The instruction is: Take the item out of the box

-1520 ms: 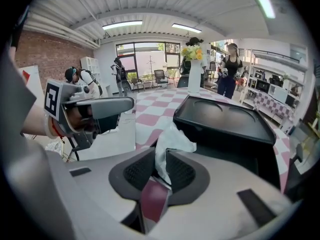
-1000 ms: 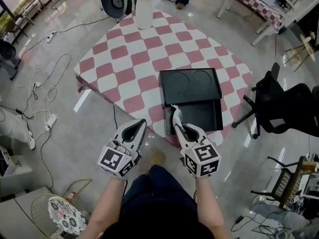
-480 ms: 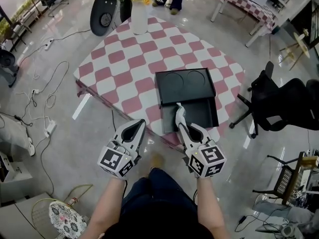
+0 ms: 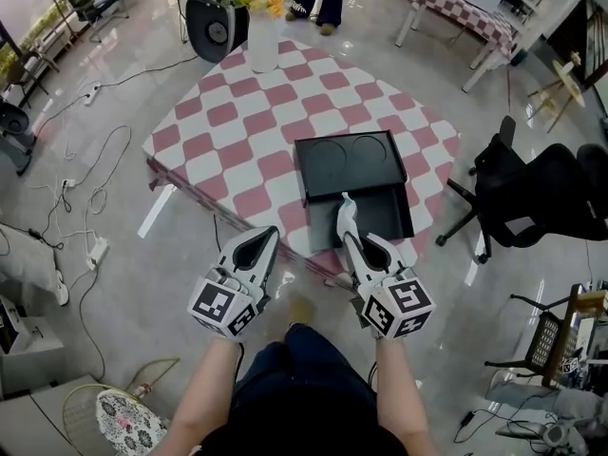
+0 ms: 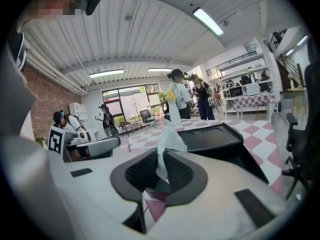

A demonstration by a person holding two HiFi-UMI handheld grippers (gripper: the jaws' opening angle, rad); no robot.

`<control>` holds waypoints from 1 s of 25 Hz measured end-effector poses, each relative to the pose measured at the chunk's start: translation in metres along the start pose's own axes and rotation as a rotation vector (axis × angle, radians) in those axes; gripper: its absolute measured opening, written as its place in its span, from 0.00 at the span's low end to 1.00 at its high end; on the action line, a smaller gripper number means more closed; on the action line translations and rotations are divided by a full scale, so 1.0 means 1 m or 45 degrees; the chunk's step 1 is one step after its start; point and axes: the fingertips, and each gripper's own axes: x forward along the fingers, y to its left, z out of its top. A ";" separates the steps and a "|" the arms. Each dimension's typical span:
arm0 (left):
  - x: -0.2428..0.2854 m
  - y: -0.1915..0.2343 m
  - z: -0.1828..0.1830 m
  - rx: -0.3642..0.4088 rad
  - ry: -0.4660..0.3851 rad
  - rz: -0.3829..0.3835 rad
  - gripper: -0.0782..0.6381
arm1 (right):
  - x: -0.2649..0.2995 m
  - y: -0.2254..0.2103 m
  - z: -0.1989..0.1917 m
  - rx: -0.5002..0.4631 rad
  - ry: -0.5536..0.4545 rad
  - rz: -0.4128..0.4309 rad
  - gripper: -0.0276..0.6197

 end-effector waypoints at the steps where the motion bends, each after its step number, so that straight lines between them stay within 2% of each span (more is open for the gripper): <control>1: -0.001 -0.001 0.001 0.003 -0.001 0.000 0.13 | -0.001 0.001 0.002 0.001 -0.008 0.000 0.12; 25: -0.009 -0.017 0.026 0.047 -0.049 -0.043 0.13 | -0.029 0.017 0.031 -0.029 -0.117 -0.004 0.12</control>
